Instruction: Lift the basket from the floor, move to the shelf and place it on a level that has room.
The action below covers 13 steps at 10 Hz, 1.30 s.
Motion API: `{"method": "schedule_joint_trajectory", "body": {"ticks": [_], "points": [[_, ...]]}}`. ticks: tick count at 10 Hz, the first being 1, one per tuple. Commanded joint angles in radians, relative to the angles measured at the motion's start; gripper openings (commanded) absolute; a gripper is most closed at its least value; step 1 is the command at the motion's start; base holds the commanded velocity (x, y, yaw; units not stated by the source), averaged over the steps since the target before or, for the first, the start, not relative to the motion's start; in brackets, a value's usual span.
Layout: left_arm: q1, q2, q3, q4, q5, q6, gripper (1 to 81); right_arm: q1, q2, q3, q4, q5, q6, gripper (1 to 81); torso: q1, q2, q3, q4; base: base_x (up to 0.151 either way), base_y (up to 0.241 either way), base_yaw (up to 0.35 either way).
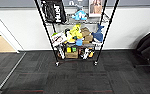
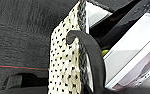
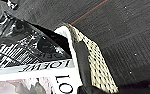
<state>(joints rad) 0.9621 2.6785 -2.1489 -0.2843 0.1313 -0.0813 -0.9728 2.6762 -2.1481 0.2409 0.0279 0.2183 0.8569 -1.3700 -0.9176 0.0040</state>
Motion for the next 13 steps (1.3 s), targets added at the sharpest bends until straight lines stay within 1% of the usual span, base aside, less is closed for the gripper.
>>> {"method": "schedule_joint_trajectory", "body": {"ticks": [1,5,6,8,9,10,12,13], "points": [[-0.067,-0.026,0.026,-0.018,0.071,-0.005,1.0,0.068,-0.034,0.041,0.028,-0.040,0.013,1.0,-0.063,0.097,0.095,0.000,0.000,0.000,0.000],[-0.068,-0.044,0.052,-0.015,0.073,-0.005,1.0,0.061,-0.072,0.090,0.026,-0.025,0.013,1.0,-0.149,0.228,0.227,0.000,0.000,0.000,0.000],[-0.096,-0.057,0.055,-0.021,0.074,-0.006,1.0,0.081,-0.074,0.105,0.026,-0.025,0.013,1.0,-0.172,0.262,0.261,0.000,0.000,0.000,0.000],[-0.151,-0.087,0.084,-0.021,0.117,-0.012,1.0,0.125,-0.074,0.134,0.029,-0.025,0.015,1.0,-0.212,0.323,0.322,0.000,0.000,0.000,0.000],[-0.170,-0.110,0.126,-0.024,0.119,-0.012,1.0,0.139,-0.074,0.149,0.037,-0.025,0.015,1.0,-0.236,0.359,0.343,0.000,0.000,0.000,0.000],[-0.182,-0.126,0.156,-0.027,0.120,-0.014,1.0,0.146,-0.075,0.165,0.040,-0.025,0.015,1.0,-0.257,0.390,0.287,0.000,0.000,0.000,0.000],[-0.194,-0.140,0.193,-0.033,0.123,-0.015,1.0,0.150,-0.083,0.200,0.043,-0.022,0.015,1.0,-0.294,0.445,0.313,0.000,0.000,0.000,0.000],[-0.196,-0.141,0.210,-0.032,0.123,-0.015,1.0,0.148,-0.095,0.227,0.049,0.000,0.015,1.0,-0.312,0.475,0.317,0.000,0.000,0.000,0.000]]}}
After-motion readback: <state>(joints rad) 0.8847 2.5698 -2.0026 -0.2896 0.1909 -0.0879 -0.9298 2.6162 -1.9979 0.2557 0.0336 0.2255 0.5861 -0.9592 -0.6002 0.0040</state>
